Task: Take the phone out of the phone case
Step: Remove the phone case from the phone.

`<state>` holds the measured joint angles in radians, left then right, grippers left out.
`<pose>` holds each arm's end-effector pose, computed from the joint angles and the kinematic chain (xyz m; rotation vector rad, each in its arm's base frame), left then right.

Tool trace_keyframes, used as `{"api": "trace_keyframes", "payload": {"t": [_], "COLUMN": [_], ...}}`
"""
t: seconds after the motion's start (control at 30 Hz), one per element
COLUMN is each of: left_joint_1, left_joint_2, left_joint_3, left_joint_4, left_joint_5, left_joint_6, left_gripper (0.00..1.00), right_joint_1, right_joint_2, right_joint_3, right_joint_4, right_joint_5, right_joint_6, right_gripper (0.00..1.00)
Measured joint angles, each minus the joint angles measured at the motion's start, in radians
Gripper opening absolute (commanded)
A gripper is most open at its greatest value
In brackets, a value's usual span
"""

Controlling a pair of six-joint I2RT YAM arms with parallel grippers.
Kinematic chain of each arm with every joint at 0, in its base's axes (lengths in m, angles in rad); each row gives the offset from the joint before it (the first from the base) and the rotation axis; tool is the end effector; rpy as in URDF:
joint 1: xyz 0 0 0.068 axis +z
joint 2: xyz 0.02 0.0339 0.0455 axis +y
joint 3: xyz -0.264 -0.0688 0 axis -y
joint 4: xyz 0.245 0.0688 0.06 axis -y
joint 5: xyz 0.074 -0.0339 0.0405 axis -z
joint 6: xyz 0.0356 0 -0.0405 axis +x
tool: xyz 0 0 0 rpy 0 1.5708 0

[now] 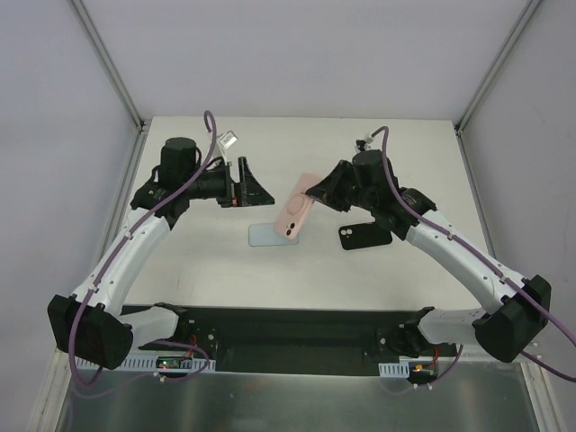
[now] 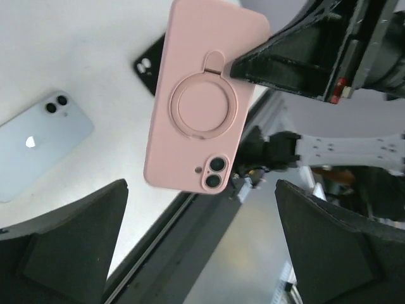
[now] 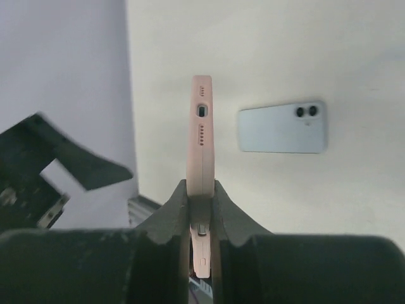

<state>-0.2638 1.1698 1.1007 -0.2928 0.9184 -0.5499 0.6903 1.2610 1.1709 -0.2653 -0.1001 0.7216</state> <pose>0.2387 -0.0938 0.3656 0.3783 2.0097 -1.4077 0.2225 0.1884 0.3646 -0.0397 2.0681 1.0115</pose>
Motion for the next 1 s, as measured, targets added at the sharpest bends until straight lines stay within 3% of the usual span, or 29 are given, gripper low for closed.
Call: {"api": "trace_keyframes", "payload": {"t": [0.23,0.47,0.6,1.0], "left_joint_1": [-0.232,-0.495,-0.583,-0.689], "left_joint_2": [0.006,0.099,0.181,0.315], "left_joint_3": [0.037,0.143,0.199,0.279], "left_joint_4": [-0.152,-0.233,-0.253,-0.290], "left_joint_5": [-0.381,-0.652,-0.724,-0.941], "left_joint_6": [0.089,0.177,0.233,0.348], "left_gripper": [0.99,0.99,0.99,0.78], "right_joint_1": [-0.011,-0.010,-0.010,-0.016], "right_joint_2": [0.154,0.357,0.391,0.391], "right_joint_3": [0.159,0.423,0.481,0.482], "right_joint_4": [-0.310,-0.644,-0.735,-0.843], "right_joint_5": [0.195,0.239,0.224,0.115], "right_joint_6": [0.097,0.209,0.238,0.262], "right_gripper": [0.02,0.01,0.01,0.01]}}
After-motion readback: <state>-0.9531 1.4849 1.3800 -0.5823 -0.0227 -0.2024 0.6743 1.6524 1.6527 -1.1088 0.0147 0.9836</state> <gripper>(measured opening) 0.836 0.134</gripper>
